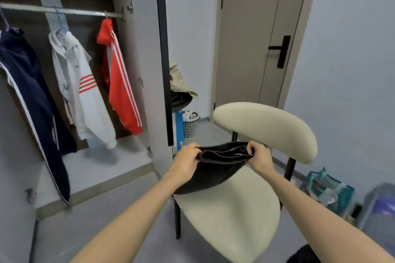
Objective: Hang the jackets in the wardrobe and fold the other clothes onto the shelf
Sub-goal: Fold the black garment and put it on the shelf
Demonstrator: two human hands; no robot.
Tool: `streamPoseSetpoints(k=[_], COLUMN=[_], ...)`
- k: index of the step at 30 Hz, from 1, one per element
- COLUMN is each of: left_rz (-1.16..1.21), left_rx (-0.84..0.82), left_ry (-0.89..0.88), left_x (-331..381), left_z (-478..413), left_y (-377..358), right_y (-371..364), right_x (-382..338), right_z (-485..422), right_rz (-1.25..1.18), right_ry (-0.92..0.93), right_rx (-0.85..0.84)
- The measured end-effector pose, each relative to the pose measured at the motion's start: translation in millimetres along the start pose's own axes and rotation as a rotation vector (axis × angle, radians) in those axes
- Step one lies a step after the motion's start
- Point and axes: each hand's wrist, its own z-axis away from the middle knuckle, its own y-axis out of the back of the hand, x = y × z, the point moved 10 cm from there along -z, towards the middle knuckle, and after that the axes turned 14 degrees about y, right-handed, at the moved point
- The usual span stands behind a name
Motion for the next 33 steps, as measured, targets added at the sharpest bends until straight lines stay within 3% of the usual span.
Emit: streamPoseSetpoints(k=[6,18,21,29,33], left_rz=[-0.094,0.100,0.133,-0.146,-0.226], left_rx=[-0.210,-0.367,-0.338,-0.375,-0.298], left_ry=[0.116,0.307,0.326,0.225,0.259], left_x=[9.9,48.2,58.6,87.5,92.3], left_z=[60.4,136.9,144.7,176.6,193.5], left_y=[-129.6,-226.3,-234.2,-273.3,-291.1], right_y=[-10.0,20.6,23.6,25.8,27.0], right_x=[99.4,150.6,155.7,163.9,165.4], right_z=[107.3,169.3,180.8,199.6,199.7], right_rz=[0.108,0.278,0.308,0.269,0.224], right_ry=[-0.138,-0.182,-0.169,-0.161,-0.132], right_rx=[-0.263,-0.243,-0.253,-0.210,-0.206])
